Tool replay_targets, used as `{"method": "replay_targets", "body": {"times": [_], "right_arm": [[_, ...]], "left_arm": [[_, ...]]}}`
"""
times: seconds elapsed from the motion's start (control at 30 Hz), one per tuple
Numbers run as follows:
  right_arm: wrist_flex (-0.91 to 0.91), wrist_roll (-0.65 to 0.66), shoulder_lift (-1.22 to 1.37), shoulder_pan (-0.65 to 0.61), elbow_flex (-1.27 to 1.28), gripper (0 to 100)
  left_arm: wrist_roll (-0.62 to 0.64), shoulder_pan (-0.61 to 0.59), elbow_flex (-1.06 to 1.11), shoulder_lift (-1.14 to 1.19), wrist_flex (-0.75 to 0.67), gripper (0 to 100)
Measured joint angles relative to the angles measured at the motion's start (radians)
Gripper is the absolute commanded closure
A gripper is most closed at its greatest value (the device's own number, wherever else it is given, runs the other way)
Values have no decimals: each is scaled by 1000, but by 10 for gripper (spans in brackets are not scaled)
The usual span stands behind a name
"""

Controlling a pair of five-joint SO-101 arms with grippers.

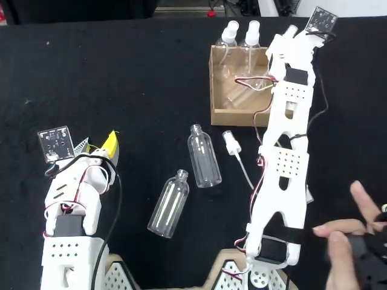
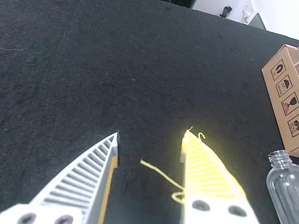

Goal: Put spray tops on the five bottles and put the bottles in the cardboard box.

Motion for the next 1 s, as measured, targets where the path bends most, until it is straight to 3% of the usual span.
{"method": "replay_targets", "body": {"times": [0.13,0.43,0.67,1.0], "right_arm": [[17,0,0,26,0,988],[175,0,0,34,-147,977],[207,0,0,34,-184,665],[37,0,-2,-26,-11,724]], "left_arm": [[0,0,0,0,0,787],[0,0,0,0,0,787],[0,0,0,0,0,787],[0,0,0,0,0,787]]}}
